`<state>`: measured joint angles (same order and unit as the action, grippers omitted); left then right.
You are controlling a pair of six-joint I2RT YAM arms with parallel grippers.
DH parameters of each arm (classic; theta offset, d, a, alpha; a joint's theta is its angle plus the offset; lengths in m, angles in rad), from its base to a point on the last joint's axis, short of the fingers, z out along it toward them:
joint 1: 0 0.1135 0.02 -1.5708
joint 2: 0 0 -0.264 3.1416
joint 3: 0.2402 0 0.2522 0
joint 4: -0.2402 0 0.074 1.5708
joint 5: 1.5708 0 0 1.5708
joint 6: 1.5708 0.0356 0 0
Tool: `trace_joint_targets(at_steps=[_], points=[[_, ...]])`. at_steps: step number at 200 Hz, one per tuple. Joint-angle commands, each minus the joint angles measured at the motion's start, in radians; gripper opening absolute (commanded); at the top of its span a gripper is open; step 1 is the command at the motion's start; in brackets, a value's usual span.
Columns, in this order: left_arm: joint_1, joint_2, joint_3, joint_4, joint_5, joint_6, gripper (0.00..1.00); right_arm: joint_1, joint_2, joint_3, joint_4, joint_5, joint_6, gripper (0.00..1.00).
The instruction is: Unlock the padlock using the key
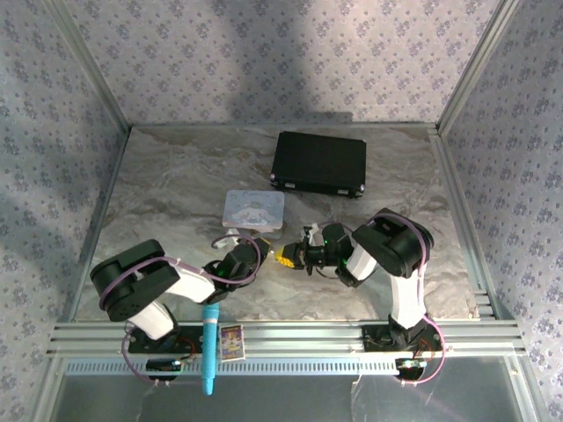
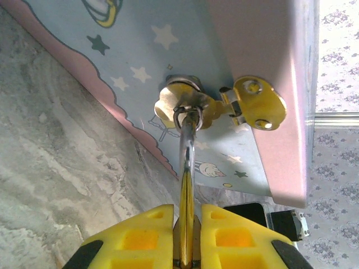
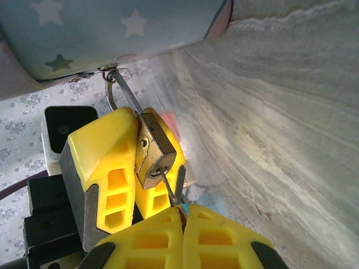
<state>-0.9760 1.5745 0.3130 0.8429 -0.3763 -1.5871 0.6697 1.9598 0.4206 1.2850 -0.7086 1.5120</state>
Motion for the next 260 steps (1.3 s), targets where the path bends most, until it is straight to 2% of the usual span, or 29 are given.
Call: trace_joint_targets(at_steps=[1,81,109,142,187,223,249,260], points=[[-0.041,-0.013,0.012,0.094,0.148,0.015,0.0,-0.018,0.052,0.048,-0.043,0.073,0.013,0.0],[-0.056,-0.02,0.047,0.078,0.179,0.062,0.0,-0.035,0.064,0.064,-0.052,0.067,0.0,0.0],[-0.077,-0.02,0.054,0.054,0.18,0.047,0.0,-0.04,0.038,0.053,-0.036,0.103,-0.015,0.0],[-0.089,-0.041,0.095,-0.115,0.18,0.022,0.0,-0.017,-0.066,0.062,-0.192,0.157,-0.115,0.0],[-0.089,-0.028,0.097,-0.097,0.177,0.003,0.0,0.0,-0.153,0.056,-0.31,0.194,-0.191,0.0],[-0.089,-0.045,0.094,-0.173,0.144,-0.023,0.0,-0.005,-0.18,0.027,-0.327,0.208,-0.214,0.19],[-0.082,-0.073,0.12,-0.306,0.131,-0.033,0.0,-0.01,-0.258,0.003,-0.493,0.242,-0.312,0.36],[-0.08,-0.083,0.133,-0.363,0.127,-0.04,0.0,-0.007,-0.299,0.003,-0.597,0.262,-0.368,0.39]])
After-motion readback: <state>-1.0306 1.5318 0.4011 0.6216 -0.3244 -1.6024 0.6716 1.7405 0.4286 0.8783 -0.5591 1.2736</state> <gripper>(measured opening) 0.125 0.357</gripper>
